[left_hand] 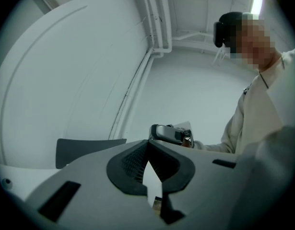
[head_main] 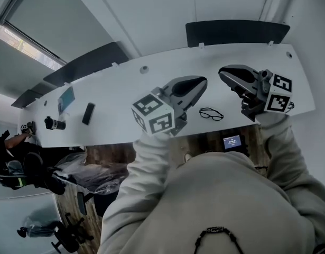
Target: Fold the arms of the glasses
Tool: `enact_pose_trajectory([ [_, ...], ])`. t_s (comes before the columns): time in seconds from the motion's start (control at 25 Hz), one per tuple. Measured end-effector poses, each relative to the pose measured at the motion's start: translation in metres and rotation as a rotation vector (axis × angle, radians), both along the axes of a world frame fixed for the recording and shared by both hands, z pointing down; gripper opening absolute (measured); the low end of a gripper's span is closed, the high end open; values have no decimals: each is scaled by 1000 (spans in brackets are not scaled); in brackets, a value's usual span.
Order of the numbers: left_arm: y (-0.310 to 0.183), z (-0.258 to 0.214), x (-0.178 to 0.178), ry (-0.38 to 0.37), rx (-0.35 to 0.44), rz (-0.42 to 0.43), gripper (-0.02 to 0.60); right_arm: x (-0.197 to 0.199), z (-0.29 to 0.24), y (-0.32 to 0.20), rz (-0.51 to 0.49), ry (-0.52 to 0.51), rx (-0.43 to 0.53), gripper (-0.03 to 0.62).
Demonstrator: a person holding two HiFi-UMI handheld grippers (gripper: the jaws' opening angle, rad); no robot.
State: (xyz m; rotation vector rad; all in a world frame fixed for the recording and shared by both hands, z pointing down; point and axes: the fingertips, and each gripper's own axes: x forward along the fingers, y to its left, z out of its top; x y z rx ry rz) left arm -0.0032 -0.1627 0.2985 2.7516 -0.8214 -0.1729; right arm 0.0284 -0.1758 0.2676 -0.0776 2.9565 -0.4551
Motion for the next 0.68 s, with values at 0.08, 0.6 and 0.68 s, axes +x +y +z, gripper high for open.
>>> enact_pose_trajectory([
  [0.08, 2, -3, 2, 23, -13, 24, 5, 1, -2, 1, 5, -1, -1, 18],
  [0.6, -2, 1, 0, 28, -26, 36, 5, 0, -2, 0, 4, -4, -10, 18],
  [0.68, -5, 1, -3, 31, -30, 28, 5, -1, -5, 0, -3, -12, -7, 18],
])
